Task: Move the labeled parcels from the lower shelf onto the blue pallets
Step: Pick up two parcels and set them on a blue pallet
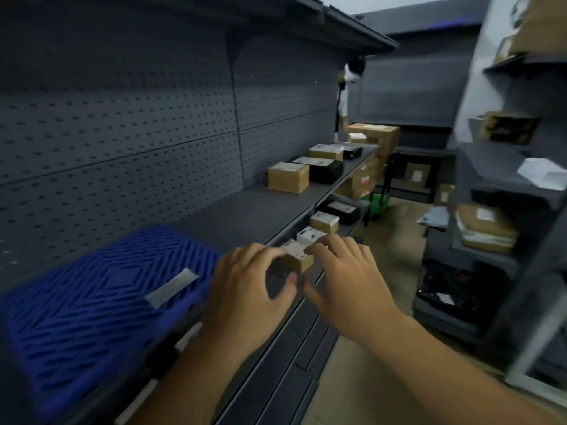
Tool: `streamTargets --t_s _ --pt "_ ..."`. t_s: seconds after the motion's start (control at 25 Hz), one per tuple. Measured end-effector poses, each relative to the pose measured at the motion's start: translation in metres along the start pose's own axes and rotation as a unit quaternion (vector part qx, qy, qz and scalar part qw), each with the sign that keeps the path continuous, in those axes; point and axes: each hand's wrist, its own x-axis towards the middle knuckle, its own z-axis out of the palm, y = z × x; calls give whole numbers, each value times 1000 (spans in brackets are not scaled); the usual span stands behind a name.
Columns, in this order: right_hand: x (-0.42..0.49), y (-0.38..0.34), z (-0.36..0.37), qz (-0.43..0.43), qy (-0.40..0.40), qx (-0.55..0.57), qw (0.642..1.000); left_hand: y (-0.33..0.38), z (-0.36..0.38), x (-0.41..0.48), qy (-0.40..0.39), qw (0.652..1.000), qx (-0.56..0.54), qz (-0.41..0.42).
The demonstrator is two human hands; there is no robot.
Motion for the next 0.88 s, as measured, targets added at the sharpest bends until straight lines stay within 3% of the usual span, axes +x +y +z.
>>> streamTargets --t_s 0.4,0.64,0.88 --pt "130 132 51 54 -20 -42 997 -26 132 158 -27 995 -77 -51" --pt "195 226 103 36 -21 -8 999 -27 198 237 -23 996 -45 -73" --pt "273 343 143 -10 -4 46 999 -2 267 323 16 987 26 -155"
